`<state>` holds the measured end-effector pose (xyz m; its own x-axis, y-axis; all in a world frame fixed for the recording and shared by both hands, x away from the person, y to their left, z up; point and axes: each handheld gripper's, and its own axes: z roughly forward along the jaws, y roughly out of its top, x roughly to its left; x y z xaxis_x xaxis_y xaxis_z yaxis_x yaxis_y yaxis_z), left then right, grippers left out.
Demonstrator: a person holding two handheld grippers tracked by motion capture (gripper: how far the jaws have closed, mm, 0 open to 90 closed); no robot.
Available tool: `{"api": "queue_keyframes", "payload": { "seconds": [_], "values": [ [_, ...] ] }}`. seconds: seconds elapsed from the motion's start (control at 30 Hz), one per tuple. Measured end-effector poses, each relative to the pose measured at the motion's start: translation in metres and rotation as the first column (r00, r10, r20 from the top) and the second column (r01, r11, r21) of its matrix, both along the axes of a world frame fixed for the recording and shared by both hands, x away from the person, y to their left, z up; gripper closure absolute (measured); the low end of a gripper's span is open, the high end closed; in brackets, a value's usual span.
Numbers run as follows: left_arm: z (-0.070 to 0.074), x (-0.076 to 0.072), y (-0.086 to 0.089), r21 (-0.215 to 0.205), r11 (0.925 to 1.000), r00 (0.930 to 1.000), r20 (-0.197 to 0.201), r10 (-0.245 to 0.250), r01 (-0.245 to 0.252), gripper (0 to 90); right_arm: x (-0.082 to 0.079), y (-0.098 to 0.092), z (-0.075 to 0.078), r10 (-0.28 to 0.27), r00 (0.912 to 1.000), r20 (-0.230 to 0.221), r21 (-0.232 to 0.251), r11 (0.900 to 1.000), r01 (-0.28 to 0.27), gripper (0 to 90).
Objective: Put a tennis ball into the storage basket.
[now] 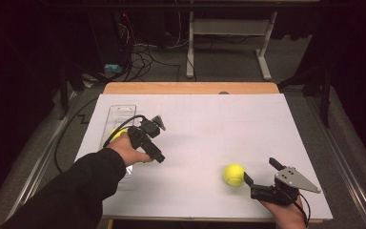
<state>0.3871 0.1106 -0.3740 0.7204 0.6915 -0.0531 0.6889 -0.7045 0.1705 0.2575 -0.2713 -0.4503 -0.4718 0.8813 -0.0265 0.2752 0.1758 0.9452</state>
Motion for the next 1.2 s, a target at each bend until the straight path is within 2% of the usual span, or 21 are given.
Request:
{"api": "queue_keyframes", "payload": {
  "seconds": [0.17, 0.37, 0.47, 0.53, 0.67, 0.77, 0.83, 1.0, 1.1, 1.2],
  "values": [
    [0.0, -0.009, -0.013, -0.003, 0.9991, 0.999, -0.01, -0.043, 0.043, 0.6, 0.001, 0.004, -0.001, 0.015, 0.9999, -0.006, -0.003, 1.0, -0.015, 0.0],
    [0.002, -0.013, -0.021, -0.009, 0.9984, 0.9984, 0.001, -0.056, 0.056, 0.6, 0.0, 0.011, 0.003, 0.037, 0.9992, -0.011, 0.004, 0.999, -0.037, 0.0],
    [0.002, -0.014, -0.023, -0.017, 0.9972, 0.9973, -0.013, -0.073, 0.073, 0.6, 0.0, 0.015, 0.004, 0.044, 0.9989, -0.014, 0.006, 0.999, -0.044, 0.0],
    [0.001, -0.014, -0.023, -0.004, 0.9969, 0.9968, -0.012, -0.079, 0.079, 0.6, 0.002, 0.018, 0.003, 0.053, 0.9982, -0.027, 0.011, 0.999, -0.053, 0.0],
    [0.001, -0.012, -0.02, -0.008, 0.9977, 0.9977, -0.001, -0.068, 0.068, 0.6, 0.009, 0.026, 0.0, 0.081, 0.9952, -0.055, -0.031, 0.996, -0.083, 0.0],
    [0.001, -0.013, -0.02, -0.012, 0.9975, 0.9975, -0.003, -0.07, 0.07, 0.5, 0.012, 0.032, 0.0, 0.084, 0.9926, -0.088, -0.042, 0.995, -0.088, 0.0],
    [0.001, -0.014, -0.019, -0.02, 0.9975, 0.9976, 0.0, -0.069, 0.069, 0.6, 0.013, 0.035, -0.002, 0.093, 0.9892, -0.114, -0.039, 0.994, -0.098, 0.0],
    [0.002, -0.019, -0.018, -0.02, 0.9967, 0.9969, 0.0, -0.079, 0.079, 0.6, 0.019, 0.046, -0.01, 0.123, 0.968, -0.219, -0.1, 0.984, -0.148, 0.0],
    [0.002, -0.022, -0.018, -0.021, 0.9967, 0.9969, -0.002, -0.079, 0.079, 0.6, 0.022, 0.051, -0.013, 0.114, 0.9615, -0.25, -0.135, 0.979, -0.151, 2.2],
    [0.002, -0.023, -0.019, -0.011, 0.9964, 0.9965, -0.003, -0.084, 0.084, 0.6, 0.023, 0.052, -0.014, 0.112, 0.9588, -0.261, -0.148, 0.977, -0.155, 7.3]
  ]
}}
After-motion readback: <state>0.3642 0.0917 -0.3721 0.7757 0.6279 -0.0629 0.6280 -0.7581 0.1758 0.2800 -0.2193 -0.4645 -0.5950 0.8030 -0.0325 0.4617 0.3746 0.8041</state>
